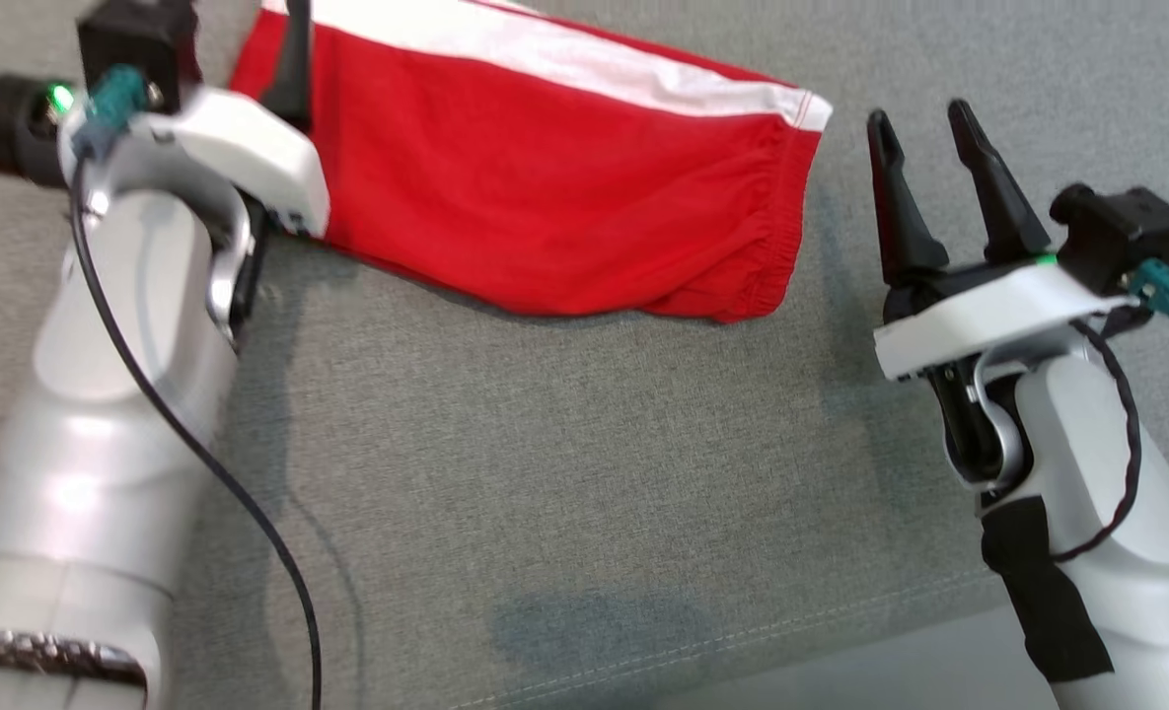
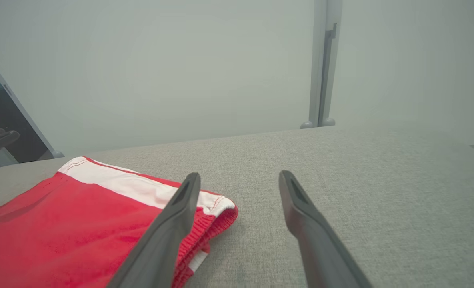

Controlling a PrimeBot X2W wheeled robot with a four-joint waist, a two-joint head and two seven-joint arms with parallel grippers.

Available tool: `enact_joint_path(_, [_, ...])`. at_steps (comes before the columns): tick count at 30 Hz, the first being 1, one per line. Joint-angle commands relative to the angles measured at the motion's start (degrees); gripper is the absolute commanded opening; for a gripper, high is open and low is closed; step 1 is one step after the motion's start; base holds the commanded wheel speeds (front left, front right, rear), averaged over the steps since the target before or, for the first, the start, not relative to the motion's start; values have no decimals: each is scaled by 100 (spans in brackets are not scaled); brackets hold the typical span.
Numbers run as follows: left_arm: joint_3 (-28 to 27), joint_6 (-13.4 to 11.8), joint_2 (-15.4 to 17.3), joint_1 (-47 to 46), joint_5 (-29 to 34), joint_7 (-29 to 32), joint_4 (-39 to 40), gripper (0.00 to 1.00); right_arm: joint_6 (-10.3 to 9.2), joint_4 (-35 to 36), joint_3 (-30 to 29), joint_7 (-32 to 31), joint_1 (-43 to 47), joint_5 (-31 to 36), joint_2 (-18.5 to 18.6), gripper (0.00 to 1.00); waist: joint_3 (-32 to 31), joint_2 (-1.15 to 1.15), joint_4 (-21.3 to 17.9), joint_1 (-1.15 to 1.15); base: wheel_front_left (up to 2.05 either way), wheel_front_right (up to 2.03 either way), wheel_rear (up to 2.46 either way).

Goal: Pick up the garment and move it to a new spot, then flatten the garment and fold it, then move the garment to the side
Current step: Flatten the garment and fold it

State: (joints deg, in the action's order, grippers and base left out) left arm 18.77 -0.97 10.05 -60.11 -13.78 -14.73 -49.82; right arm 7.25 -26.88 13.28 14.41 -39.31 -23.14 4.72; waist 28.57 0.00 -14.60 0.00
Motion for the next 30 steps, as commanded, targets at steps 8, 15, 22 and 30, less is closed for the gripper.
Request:
enact_joint_path(8, [-601, -149, -51, 1512, 13, -27, 1069, 100, 24, 312, -157, 59, 731, 430, -53, 100, -922, 0, 315, 0, 0, 0, 0])
enact_joint_path(15, [-953, -150, -238, 2386, 109, -27, 1315, 100, 24, 347, -211, 59, 1163, 607, -75, 100, -1384, 0, 362, 0, 0, 0, 0])
enact_joint_path(22, [-1328, -124, -332, 2916, 205, -27, 1421, 100, 24, 509, -361, 59, 1520, 796, -82, 100, -1592, 0, 298, 0, 0, 0, 0])
enact_joint_path(30, [-1633, -19, -237, 2781, 346, -27, 1191, 100, 24, 793, -475, 59, 1593, 957, -101, 100, -1328, 0, 7, 0, 0, 0, 0])
